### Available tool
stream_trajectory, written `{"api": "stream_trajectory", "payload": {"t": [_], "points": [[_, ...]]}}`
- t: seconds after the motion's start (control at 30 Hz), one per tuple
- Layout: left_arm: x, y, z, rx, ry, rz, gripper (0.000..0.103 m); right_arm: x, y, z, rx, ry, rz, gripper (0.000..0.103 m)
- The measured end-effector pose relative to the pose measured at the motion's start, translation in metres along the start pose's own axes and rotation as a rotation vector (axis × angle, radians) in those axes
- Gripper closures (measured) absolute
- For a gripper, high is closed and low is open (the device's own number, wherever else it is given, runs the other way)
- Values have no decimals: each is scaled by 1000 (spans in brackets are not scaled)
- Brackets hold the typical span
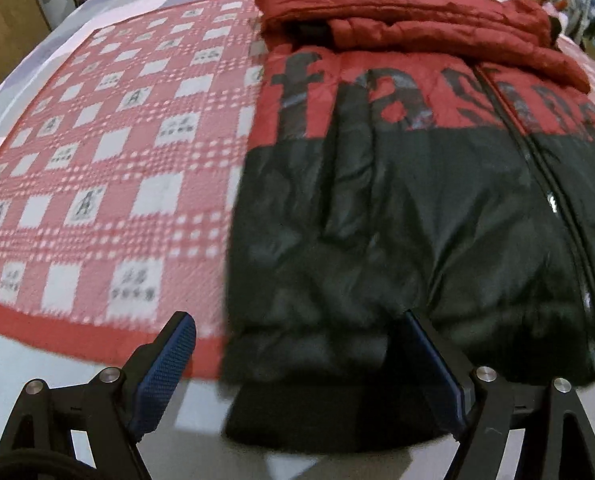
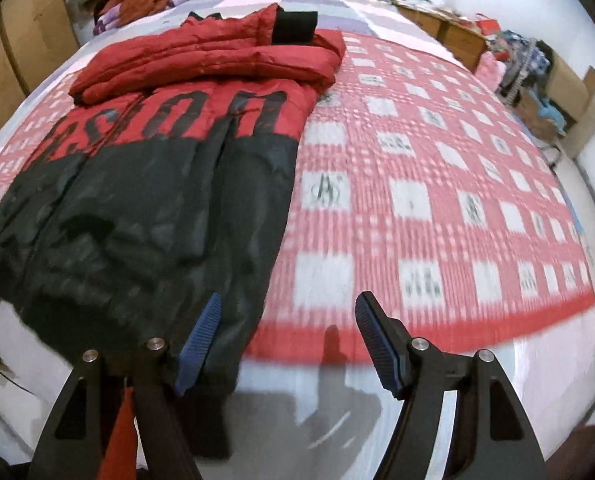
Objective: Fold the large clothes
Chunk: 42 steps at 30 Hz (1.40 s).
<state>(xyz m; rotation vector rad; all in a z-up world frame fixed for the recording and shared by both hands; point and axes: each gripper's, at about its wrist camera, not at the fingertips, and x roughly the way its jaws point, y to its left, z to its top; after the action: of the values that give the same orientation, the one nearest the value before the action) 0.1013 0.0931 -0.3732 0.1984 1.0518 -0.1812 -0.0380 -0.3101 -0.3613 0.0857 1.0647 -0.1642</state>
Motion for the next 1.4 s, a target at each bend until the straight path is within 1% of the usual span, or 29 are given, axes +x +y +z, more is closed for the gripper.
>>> {"api": "stream_trajectory", "payload": {"t": [0.07,0.13,0.23,0.33,0.47,0.57,0.8,0.87,0.9,1.0,1.07,1.1,1.2,1.3,1.4], "points": [[-5,10,-12,15,10,6,15,-14,3,-14,55,-15,-16,30],[-7,18,-21,22,23,9,16,-21,3,-33,117,8,-27,30],[-9,29,-31,26,35,12,16,-25,6,-60,143,54,-61,30],[-8,35,-34,21,37,13,16,-28,14,-76,154,75,-80,30],[-5,34,-28,12,32,0,16,-28,23,-81,138,85,-73,30],[-3,29,-24,24,23,-8,16,-24,32,-81,112,89,-75,30],[12,25,-19,50,43,-5,16,-9,32,-72,157,101,-89,28],[13,28,-16,44,43,-2,15,-6,21,-68,192,93,-100,28],[13,31,-16,36,42,-2,15,-9,11,-68,232,73,-129,26],[13,42,-16,16,41,1,15,-14,-8,-71,329,50,-129,23],[13,49,-18,2,44,1,15,-15,-7,-72,306,52,-137,23],[13,51,-19,-2,45,-1,15,-16,-4,-72,286,54,-133,23],[10,54,-20,-5,46,-12,15,-21,6,-72,212,52,-159,23],[6,54,-21,7,37,-18,15,-25,6,-71,198,53,-159,23],[4,57,-24,2,45,-35,16,-24,6,-72,186,67,-146,23]]}}
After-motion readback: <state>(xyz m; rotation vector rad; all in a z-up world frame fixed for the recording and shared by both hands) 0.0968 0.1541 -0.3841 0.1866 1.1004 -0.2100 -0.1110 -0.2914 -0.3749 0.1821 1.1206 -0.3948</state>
